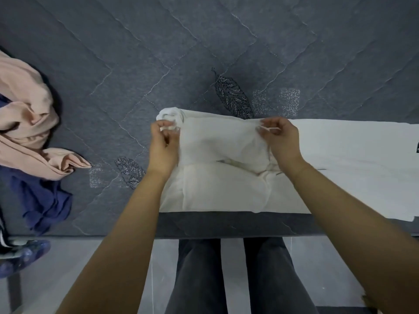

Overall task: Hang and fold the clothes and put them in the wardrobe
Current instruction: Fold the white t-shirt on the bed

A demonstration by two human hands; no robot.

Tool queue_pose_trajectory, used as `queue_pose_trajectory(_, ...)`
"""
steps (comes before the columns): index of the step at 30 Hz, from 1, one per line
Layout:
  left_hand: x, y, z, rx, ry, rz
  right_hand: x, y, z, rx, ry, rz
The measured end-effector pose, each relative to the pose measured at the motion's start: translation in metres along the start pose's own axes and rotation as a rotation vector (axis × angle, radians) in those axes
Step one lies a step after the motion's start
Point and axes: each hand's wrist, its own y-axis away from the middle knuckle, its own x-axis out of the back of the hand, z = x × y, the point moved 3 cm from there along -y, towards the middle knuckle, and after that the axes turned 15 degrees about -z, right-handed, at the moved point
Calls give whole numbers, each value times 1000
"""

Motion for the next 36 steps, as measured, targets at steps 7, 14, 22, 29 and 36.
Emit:
queue_pose_trajectory(7, -4, -5, -39, 306, -140, 143, -8, 5, 7, -16, 186, 125)
queue_pose_trajectory(14, -25, 16, -51, 422, -79, 111, -29, 73, 46, -453, -232, 94)
queue_pose_trajectory(22, -20, 17, -41, 311, 188, 65, -24, 51, 39, -568, -828, 255)
queue_pose_trajectory(29, 38, -6, -27, 63, -150, 163, -20, 71, 21, -86, -37, 274)
queue_pose_trajectory(36, 58, -81, 4, -276, -692, -297, -75, 52, 10, 281, 789, -172)
